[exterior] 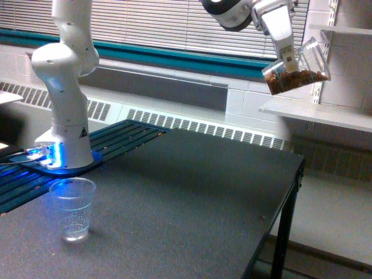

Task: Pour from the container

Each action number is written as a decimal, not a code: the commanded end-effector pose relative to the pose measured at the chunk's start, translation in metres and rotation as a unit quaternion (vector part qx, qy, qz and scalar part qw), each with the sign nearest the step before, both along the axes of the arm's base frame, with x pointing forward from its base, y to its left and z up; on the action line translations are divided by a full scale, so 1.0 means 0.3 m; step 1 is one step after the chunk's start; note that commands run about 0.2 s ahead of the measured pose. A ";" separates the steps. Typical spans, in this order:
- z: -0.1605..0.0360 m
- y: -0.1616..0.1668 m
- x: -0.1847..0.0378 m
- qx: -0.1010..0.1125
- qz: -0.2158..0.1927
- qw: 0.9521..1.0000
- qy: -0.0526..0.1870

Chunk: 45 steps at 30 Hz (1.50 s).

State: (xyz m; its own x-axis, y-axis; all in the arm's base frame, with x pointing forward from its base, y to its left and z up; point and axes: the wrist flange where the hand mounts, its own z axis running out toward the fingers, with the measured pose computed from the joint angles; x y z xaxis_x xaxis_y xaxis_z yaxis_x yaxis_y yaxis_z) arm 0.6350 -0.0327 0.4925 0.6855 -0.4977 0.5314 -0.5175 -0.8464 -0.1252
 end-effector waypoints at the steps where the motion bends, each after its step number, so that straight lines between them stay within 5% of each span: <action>1: 0.017 -0.005 0.004 -0.005 -0.002 1.000 -0.005; 12: 0.012 -0.016 -0.010 -0.002 -0.004 1.000 -0.011; 23: -0.002 -0.147 -0.066 -0.024 -0.005 1.000 -0.017; 45: -0.106 -0.513 -0.382 -0.068 -0.022 0.997 0.005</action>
State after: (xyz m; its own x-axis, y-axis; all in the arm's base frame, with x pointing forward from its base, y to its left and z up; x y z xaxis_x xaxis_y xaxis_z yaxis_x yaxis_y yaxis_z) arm 0.5426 -0.1634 0.4619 0.6527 -0.4903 0.5775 -0.5776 -0.8153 -0.0393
